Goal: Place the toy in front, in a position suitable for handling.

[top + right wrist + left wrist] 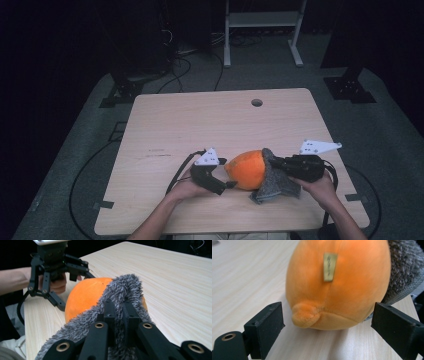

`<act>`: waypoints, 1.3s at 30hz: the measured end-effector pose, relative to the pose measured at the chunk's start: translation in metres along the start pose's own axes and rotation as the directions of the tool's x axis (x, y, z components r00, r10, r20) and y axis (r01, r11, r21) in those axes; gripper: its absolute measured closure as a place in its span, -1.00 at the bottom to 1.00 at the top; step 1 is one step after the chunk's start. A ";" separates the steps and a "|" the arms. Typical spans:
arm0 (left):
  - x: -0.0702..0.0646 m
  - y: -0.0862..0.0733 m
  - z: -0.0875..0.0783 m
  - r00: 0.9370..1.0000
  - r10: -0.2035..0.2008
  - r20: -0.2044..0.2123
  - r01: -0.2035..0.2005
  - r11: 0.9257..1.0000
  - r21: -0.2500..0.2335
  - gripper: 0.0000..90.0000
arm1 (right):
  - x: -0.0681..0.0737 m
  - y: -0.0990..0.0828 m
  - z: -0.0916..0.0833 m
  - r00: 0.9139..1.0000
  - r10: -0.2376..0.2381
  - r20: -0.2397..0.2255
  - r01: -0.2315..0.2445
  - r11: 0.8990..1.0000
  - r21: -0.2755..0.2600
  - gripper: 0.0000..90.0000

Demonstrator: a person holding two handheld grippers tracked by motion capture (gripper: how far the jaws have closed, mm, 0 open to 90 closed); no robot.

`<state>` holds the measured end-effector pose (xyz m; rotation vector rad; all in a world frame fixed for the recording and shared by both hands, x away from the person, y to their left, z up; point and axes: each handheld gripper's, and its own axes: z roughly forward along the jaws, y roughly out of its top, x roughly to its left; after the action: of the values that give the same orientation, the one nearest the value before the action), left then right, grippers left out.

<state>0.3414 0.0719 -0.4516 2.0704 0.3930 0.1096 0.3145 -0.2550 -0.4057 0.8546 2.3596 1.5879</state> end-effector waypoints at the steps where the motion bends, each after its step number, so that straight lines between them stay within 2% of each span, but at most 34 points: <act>1: 0.000 0.001 0.003 1.000 -0.001 0.000 0.001 1.000 0.005 -0.78 | -0.001 -0.002 -0.001 1.000 0.011 -0.003 -0.011 1.000 -0.001 0.85; 2: 0.000 0.001 0.005 1.000 -0.001 0.017 0.001 1.000 -0.009 -0.74 | -0.002 -0.003 -0.002 1.000 0.016 -0.002 -0.016 1.000 -0.004 0.85; 3: -0.002 0.002 0.005 1.000 0.014 0.023 -0.013 0.999 -0.030 -0.60 | -0.002 -0.004 -0.002 1.000 0.017 -0.003 -0.017 1.000 -0.009 0.85; 4: -0.002 0.002 0.005 1.000 0.014 0.023 -0.013 0.999 -0.030 -0.47 | -0.002 -0.004 -0.002 1.000 0.017 -0.003 -0.017 1.000 -0.009 0.85; 5: -0.007 0.006 0.001 0.999 0.033 0.015 -0.032 0.997 -0.064 -0.30 | -0.002 -0.004 -0.003 1.000 0.023 0.000 -0.023 1.000 -0.014 0.85; 6: -0.007 0.006 0.001 0.999 0.033 0.015 -0.032 0.997 -0.064 -0.20 | -0.002 -0.004 -0.003 1.000 0.023 0.000 -0.023 1.000 -0.014 0.85; 7: -0.012 0.012 -0.012 0.999 0.037 -0.001 -0.037 0.991 -0.132 -0.14 | -0.004 -0.004 -0.006 0.999 0.042 -0.006 -0.042 0.998 -0.050 0.85; 9: -0.017 0.021 -0.028 0.999 0.045 -0.008 -0.046 0.985 -0.165 -0.08 | -0.006 -0.003 -0.007 0.998 0.062 -0.023 -0.064 0.995 -0.073 0.85; 11: -0.021 0.028 -0.039 0.997 0.070 -0.035 -0.074 0.989 -0.130 -0.07 | -0.007 -0.002 -0.003 0.996 0.077 -0.049 -0.081 0.993 -0.085 0.85; 12: -0.021 0.028 -0.039 0.997 0.070 -0.035 -0.074 0.989 -0.130 -0.06 | -0.007 -0.002 -0.003 0.996 0.077 -0.049 -0.081 0.993 -0.085 0.85; 13: -0.022 0.028 -0.043 0.995 0.085 -0.049 -0.090 0.991 -0.102 -0.06 | -0.006 -0.001 0.000 0.995 0.081 -0.054 -0.085 0.993 -0.081 0.85; 14: -0.021 0.026 -0.047 0.994 0.087 -0.071 -0.091 0.994 -0.062 -0.04 | -0.005 0.000 0.010 0.995 0.071 -0.067 -0.074 0.996 -0.056 0.85; 16: -0.018 0.023 -0.049 0.994 0.078 -0.076 -0.082 0.995 -0.049 -0.04 | -0.003 0.000 0.017 0.996 0.059 -0.073 -0.061 0.998 -0.025 0.85; 17: -0.016 0.016 -0.049 0.996 0.059 -0.071 -0.062 0.997 -0.038 -0.04 | -0.002 0.001 0.021 0.995 0.056 -0.081 -0.057 0.998 -0.016 0.85; 18: -0.016 0.014 -0.048 0.995 0.061 -0.073 -0.063 0.998 -0.027 -0.04 | -0.001 0.002 0.024 0.995 0.049 -0.086 -0.050 0.999 -0.007 0.85; 22: -0.015 0.010 -0.047 0.994 0.070 -0.080 -0.070 0.997 -0.007 -0.05 | 0.009 0.014 0.032 0.996 -0.002 -0.084 0.004 1.000 0.026 0.85; 27: -0.014 0.011 -0.046 0.992 0.080 -0.100 -0.080 0.997 0.005 -0.04 | 0.019 0.032 0.032 0.994 -0.063 -0.084 0.067 0.997 0.037 0.85; 28: -0.014 0.012 -0.046 0.991 0.080 -0.105 -0.080 0.997 0.004 -0.04 | 0.019 0.032 0.032 0.994 -0.063 -0.084 0.067 0.997 0.037 0.85; 31: -0.014 0.014 -0.046 0.991 0.073 -0.114 -0.074 0.997 -0.007 -0.04 | 0.025 0.044 0.031 0.991 -0.103 -0.080 0.107 0.993 0.042 0.85; 36: -0.014 0.014 -0.050 0.992 0.063 -0.110 -0.066 0.997 -0.028 -0.03 | 0.019 0.044 0.029 0.993 -0.084 -0.078 0.088 0.995 0.044 0.85; 37: -0.013 0.013 -0.050 0.992 0.059 -0.108 -0.062 0.998 -0.030 -0.03 | 0.013 0.037 0.029 0.995 -0.049 -0.082 0.053 0.998 0.038 0.85; 38: -0.013 0.012 -0.049 0.993 0.056 -0.106 -0.059 0.998 -0.026 -0.03 | 0.013 0.037 0.029 0.995 -0.049 -0.082 0.053 0.998 0.038 0.85; 39: -0.013 0.011 -0.047 0.993 0.059 -0.100 -0.061 0.998 -0.014 -0.03 | 0.008 0.029 0.028 0.995 -0.019 -0.093 0.021 0.999 0.026 0.85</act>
<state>0.3208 0.1015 -0.4174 2.0660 0.3895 0.2521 0.3311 -0.2209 -0.3905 0.7763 2.4503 1.6250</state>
